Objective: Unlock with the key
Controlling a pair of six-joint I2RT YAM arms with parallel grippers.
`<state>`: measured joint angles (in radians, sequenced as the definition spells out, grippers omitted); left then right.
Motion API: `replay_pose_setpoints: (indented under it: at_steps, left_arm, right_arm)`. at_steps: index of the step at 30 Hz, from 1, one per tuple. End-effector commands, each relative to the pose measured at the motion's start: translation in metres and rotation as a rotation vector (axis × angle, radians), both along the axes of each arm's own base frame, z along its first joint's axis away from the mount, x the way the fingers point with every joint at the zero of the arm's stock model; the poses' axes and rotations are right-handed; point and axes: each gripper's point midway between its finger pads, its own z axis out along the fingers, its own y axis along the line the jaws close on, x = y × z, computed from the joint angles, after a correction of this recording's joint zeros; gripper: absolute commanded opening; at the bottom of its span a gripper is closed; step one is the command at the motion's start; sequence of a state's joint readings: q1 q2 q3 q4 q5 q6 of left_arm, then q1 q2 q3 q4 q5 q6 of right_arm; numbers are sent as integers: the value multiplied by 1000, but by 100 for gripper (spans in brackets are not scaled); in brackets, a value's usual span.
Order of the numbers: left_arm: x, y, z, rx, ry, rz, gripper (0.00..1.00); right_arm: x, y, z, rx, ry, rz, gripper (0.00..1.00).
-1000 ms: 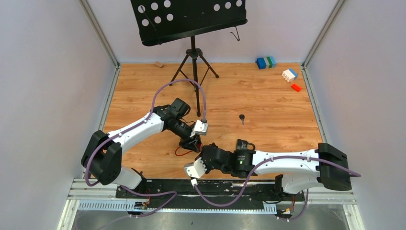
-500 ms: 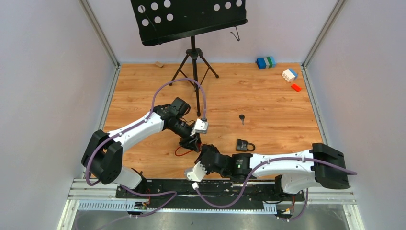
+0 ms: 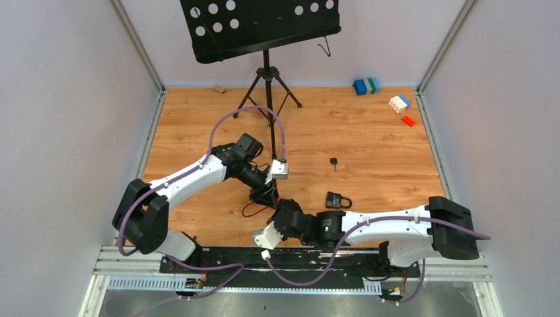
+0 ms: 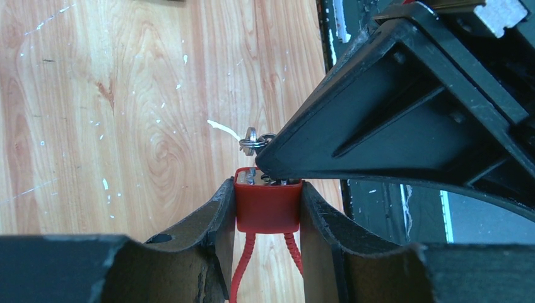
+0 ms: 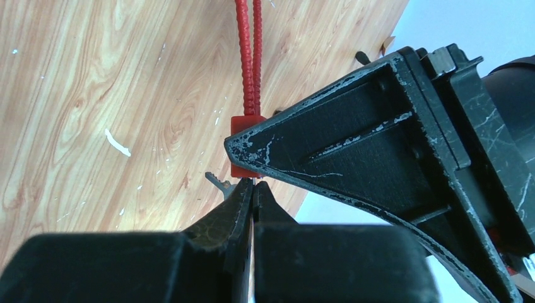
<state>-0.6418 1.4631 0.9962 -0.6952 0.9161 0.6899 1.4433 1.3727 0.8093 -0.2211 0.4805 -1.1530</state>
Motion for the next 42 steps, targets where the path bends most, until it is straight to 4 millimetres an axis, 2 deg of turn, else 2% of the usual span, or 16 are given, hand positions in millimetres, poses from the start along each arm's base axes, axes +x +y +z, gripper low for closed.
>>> replay_pose_setpoints:
  at_steps: [1,10,17,20,31,38,42]
  left_arm:
    - [3,-36,54,-233,-68,-81,0]
    - [3,-35,52,-235,-87,-91,0]
    - [11,-31,47,-221,-118,-79,0]
    - [15,-30,46,-221,-127,-74,0]
    - [18,-28,45,-214,-136,-80,0]
    - [16,-27,45,-217,-133,-87,0]
    - [14,-27,45,-221,-128,-91,0]
  right_arm:
    - [-23,47,45,232,110,91,0]
    - [-18,40,48,264,140,77,1]
    - [-9,22,52,286,161,50,26]
    - [-4,13,55,292,166,38,41]
    - [-6,-8,63,308,210,48,59]
    - [3,-18,62,309,210,15,62]
    - [9,-24,62,309,216,-2,57]
